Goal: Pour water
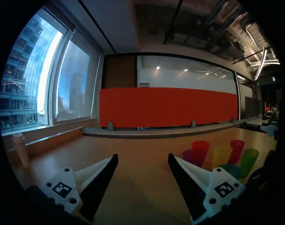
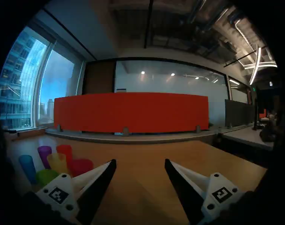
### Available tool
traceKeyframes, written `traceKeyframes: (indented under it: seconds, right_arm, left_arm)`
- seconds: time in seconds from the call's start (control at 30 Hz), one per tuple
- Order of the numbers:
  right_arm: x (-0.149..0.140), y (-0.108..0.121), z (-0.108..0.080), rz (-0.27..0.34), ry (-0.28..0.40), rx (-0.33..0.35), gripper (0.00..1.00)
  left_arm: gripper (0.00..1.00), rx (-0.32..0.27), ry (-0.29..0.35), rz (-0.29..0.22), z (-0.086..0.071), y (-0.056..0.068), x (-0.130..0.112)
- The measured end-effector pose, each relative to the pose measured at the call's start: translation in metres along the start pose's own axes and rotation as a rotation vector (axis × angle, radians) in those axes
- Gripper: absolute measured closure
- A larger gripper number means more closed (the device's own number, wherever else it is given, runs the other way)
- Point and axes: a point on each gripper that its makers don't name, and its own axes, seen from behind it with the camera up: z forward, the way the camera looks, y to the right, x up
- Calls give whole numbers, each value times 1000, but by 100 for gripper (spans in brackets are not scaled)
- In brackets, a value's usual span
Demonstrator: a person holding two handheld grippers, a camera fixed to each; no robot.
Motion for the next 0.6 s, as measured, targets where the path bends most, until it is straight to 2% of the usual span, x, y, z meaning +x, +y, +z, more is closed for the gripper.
traceKeyframes:
  seconds: [0.6]
  right_arm:
    - [-2, 0, 0, 0, 0, 0, 0]
  left_arm:
    - [1, 0, 0, 0, 0, -1, 0]
